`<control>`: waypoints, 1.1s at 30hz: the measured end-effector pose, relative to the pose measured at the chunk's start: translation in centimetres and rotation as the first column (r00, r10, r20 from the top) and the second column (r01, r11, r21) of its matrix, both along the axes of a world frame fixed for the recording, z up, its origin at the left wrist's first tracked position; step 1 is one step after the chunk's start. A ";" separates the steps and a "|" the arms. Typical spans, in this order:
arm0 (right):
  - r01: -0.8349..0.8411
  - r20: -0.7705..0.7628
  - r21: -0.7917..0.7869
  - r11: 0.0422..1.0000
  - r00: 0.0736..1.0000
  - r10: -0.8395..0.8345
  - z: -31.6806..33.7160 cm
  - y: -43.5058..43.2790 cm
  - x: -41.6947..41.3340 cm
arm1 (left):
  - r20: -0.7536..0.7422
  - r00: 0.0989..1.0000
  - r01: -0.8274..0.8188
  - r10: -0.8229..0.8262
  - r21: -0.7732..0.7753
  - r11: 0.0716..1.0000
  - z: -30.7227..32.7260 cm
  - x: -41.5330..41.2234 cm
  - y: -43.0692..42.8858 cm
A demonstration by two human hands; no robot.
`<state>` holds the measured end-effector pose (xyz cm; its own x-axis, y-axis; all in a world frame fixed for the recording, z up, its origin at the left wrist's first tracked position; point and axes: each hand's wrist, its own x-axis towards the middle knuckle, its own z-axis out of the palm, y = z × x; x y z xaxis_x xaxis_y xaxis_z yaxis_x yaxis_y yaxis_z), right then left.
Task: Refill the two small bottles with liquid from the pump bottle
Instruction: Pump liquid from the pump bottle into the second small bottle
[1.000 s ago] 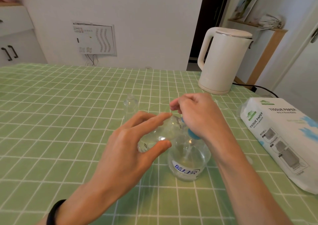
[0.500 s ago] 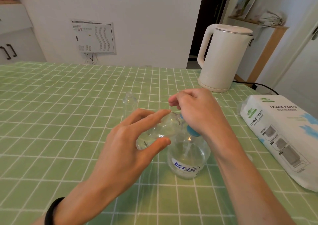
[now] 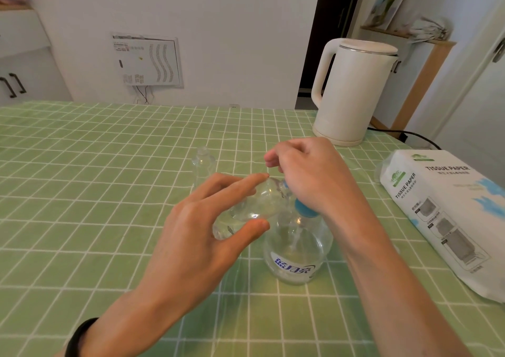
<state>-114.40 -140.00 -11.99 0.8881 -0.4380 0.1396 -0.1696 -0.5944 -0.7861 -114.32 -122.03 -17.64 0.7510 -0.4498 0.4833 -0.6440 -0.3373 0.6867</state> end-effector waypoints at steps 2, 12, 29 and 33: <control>0.007 -0.021 0.026 1.000 1.000 -0.007 -0.2 -0.2 0.2 | -0.008 1.000 0.004 -0.004 0.005 1.000 -0.1 0.2 0.0; 0.003 -0.014 0.003 1.000 1.000 -0.003 0.0 0.2 -0.3 | -0.002 1.000 0.013 -0.013 0.002 1.000 0.0 -0.2 0.0; -0.002 -0.024 0.017 1.000 1.000 0.002 0.1 0.4 -0.6 | -0.002 1.000 0.012 -0.012 0.019 1.000 -0.1 -0.2 0.0; -0.010 -0.007 -0.009 1.000 1.000 0.010 0.2 0.3 -0.5 | -0.008 1.000 0.020 -0.020 -0.001 1.000 0.0 -0.2 0.0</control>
<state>-114.90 -139.68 -11.77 0.8932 -0.4282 0.1371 -0.1695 -0.6031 -0.7795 -114.57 -122.02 -17.66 0.7458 -0.4643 0.4777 -0.6449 -0.3239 0.6922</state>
